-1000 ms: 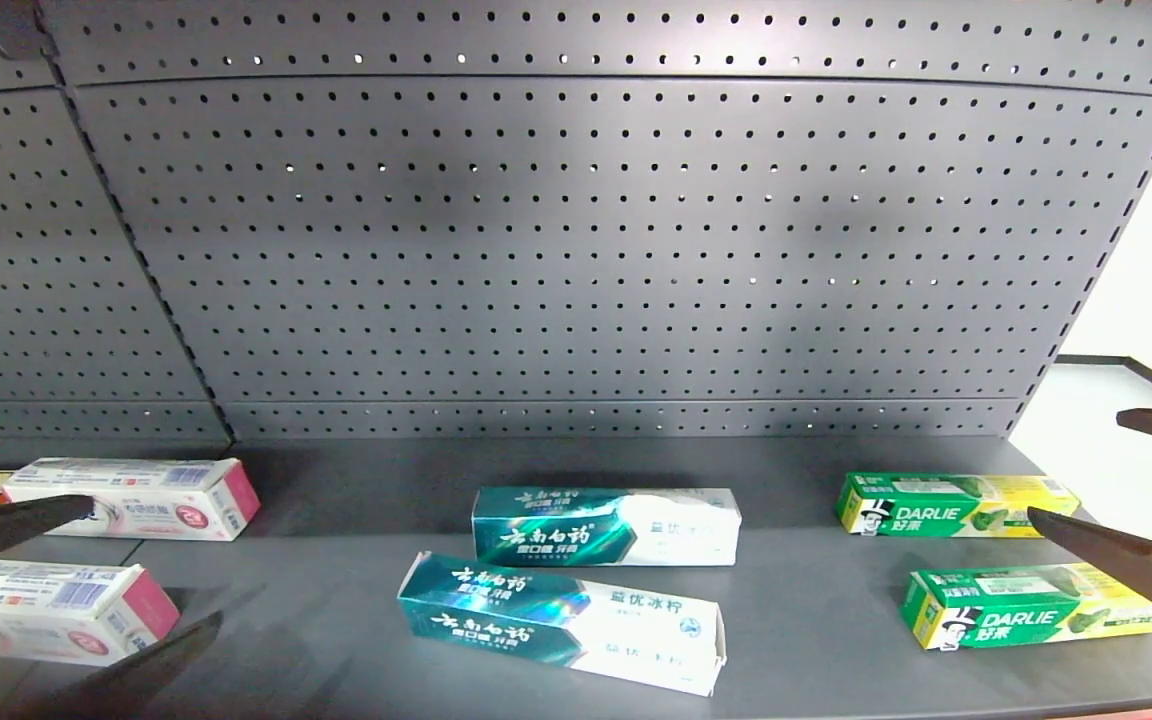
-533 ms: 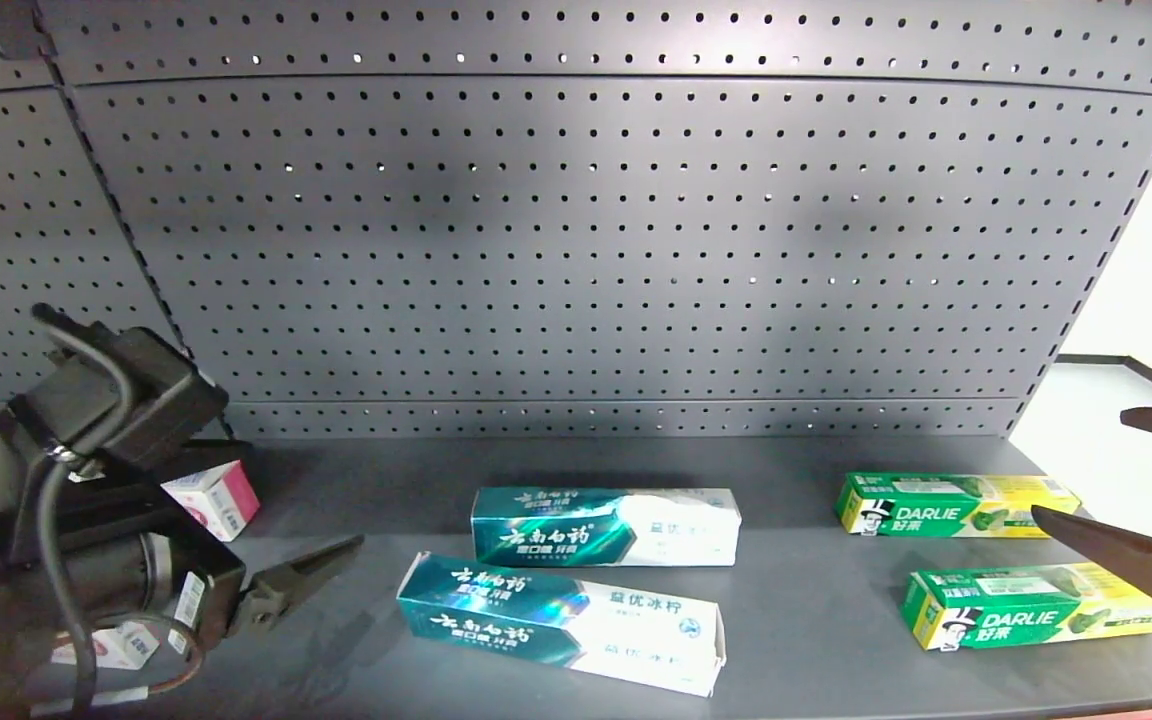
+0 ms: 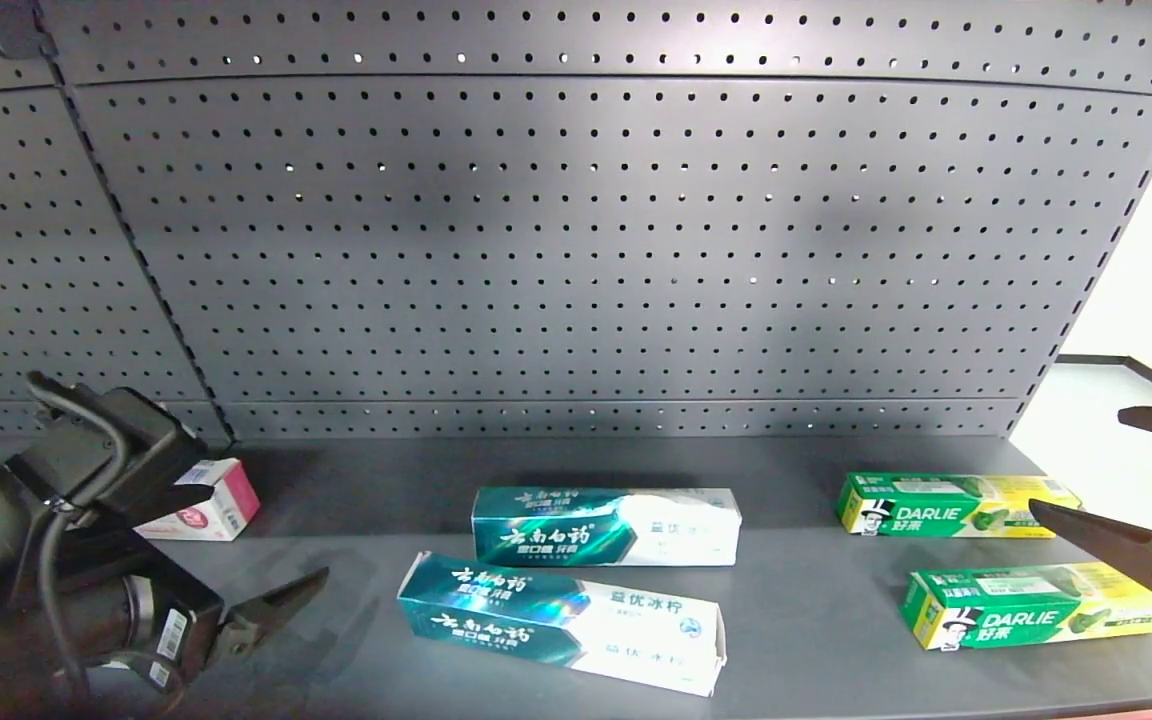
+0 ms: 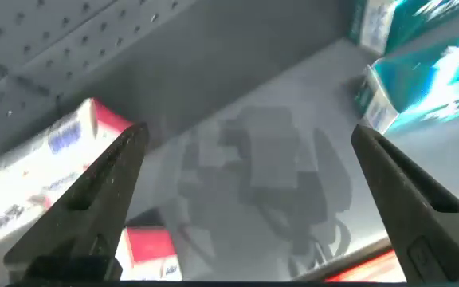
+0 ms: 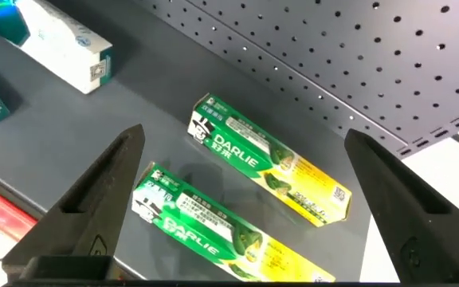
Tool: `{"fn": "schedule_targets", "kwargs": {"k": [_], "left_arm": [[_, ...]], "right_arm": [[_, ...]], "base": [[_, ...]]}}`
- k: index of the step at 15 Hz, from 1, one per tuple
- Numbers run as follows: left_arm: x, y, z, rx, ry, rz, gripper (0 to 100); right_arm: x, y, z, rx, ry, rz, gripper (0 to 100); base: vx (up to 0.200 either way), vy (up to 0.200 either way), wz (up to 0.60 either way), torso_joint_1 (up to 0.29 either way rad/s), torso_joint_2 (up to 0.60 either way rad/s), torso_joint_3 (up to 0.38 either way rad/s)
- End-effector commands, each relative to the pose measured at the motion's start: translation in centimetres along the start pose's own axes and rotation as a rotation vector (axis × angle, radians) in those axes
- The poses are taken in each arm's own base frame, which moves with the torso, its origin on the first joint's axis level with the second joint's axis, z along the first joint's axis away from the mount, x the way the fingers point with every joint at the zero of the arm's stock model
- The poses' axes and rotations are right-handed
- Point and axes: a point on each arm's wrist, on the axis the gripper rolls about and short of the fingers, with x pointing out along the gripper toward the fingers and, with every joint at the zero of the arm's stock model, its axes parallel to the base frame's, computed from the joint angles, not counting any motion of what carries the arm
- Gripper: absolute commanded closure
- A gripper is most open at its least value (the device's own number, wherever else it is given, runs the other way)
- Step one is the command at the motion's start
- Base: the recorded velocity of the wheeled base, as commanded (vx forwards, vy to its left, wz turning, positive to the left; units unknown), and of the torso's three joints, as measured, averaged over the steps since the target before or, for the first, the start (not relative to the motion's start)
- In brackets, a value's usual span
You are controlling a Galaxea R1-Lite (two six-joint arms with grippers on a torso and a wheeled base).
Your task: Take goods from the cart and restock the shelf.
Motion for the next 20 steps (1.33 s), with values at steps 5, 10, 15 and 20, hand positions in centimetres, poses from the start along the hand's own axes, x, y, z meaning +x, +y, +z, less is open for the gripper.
{"fn": "schedule_targets", "kwargs": {"k": [5,10,15,20], "left_arm": [[0.1,1.5,-0.3,-0.039,-0.003,0.087,0],[0.8,1.8,0.3,0.006,-0.01,0.097,0],[1.5,2.0,1.1,0.011,-0.017,0.101,0],[2.7,1.1,0.3,0.076,0.053,0.079,0]], "right_arm": [[3.4,-4.6,0.9,0.053,0.042,-0.023,0],[3.2,-2.2,4.0,0.04,0.135,0.076,0],[4.2,-1.5,3.1,0.049,0.186,-0.001,0],[5.0,0.7,1.1,0.037,0.208,0.056,0]], "base": [[0.0,0.0,0.0,0.0,0.0,0.0],[0.0,0.0,0.0,0.0,0.0,0.0],[0.0,0.0,0.0,0.0,0.0,0.0],[0.0,0.0,0.0,0.0,0.0,0.0]]}}
